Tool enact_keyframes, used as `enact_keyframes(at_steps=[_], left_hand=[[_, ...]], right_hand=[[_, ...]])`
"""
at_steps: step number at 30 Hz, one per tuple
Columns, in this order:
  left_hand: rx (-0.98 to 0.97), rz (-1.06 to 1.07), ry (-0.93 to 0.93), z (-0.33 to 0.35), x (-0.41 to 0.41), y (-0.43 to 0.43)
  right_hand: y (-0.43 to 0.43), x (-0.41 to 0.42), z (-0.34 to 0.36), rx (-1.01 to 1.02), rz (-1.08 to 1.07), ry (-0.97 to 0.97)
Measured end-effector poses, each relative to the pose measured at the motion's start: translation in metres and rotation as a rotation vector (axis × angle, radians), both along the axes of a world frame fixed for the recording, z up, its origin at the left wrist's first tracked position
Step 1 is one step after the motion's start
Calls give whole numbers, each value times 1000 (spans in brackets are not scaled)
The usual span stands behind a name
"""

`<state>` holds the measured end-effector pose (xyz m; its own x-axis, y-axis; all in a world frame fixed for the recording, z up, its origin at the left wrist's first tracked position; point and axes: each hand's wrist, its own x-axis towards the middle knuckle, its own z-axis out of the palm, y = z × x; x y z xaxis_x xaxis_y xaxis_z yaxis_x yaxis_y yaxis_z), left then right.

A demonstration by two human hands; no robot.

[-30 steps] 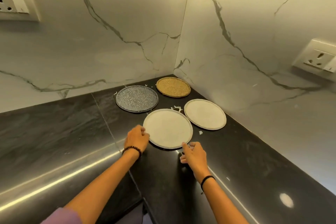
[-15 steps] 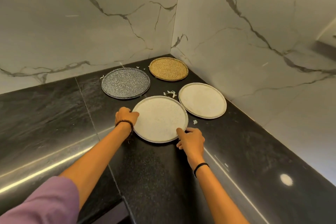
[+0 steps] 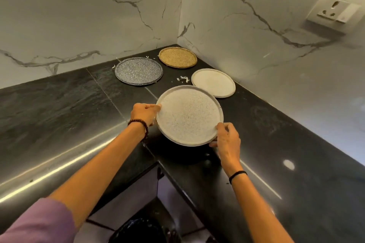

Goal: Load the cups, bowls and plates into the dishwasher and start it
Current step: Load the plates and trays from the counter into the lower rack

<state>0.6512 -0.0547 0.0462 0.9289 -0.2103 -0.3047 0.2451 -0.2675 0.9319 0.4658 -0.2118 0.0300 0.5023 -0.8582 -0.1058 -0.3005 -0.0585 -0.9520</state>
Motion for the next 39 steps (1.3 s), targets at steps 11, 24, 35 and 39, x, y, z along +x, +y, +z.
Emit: enact_keyframes(at_steps=[11, 24, 35, 39], left_hand=[[-99, -223, 27, 0, -147, 97], [23, -664, 80, -40, -324, 141], [288, -1006, 122, -118, -515, 174], [396, -1111, 163, -180, -593, 186]], right_hand=[[145, -160, -11, -21, -315, -43], [270, -377, -48, 2, -642, -45], [357, -578, -122, 202, -850, -65], [385, -662, -178, 299, -869, 19]])
